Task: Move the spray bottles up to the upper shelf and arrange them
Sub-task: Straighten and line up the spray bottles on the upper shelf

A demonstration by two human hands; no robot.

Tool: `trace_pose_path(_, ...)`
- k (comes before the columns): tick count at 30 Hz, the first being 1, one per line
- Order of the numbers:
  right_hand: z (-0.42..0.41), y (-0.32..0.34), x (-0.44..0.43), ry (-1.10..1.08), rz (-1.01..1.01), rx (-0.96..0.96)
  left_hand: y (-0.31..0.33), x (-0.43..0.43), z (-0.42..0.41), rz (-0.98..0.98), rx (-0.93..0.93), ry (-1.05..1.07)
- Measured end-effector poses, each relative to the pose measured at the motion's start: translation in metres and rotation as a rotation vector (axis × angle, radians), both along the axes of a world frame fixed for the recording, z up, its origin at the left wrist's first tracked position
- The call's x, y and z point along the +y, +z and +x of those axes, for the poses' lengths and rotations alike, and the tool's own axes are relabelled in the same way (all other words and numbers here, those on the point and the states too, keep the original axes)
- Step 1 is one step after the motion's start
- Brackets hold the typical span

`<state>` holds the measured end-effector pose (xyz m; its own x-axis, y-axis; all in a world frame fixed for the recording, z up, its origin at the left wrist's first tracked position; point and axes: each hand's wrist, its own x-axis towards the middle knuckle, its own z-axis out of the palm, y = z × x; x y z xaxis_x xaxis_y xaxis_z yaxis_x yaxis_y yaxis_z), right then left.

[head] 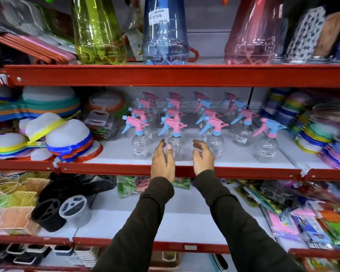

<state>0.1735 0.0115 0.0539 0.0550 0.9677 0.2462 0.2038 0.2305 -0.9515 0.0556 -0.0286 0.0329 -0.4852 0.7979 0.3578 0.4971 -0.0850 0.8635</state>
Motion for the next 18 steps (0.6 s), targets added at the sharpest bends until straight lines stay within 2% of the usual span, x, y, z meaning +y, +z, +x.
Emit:
trace_pose_path(5,0.032,-0.003,0.005,-0.097,0.107,0.031,-0.008,-0.003,0.033,0.205,0.001,-0.005)
trace_pose_path(7,0.048,-0.002,0.007,-0.167,0.139,0.053,-0.010,0.002,0.048,0.224,0.004,-0.056)
trace_pose_path(11,0.078,-0.001,0.021,-0.216,0.112,0.041,0.000,0.017,0.079,0.038,0.017,-0.172)
trace_pose_path(13,0.088,0.002,0.033,-0.144,0.007,-0.023,0.010,0.026,0.092,-0.098,-0.010,-0.233)
trace_pose_path(15,0.096,0.005,0.042,-0.044,-0.096,-0.095,0.019,0.037,0.101,-0.218,-0.120,-0.287)
trace_pose_path(18,0.104,0.011,0.049,0.091,-0.194,-0.195,0.030,0.050,0.109,-0.305,-0.218,-0.312)
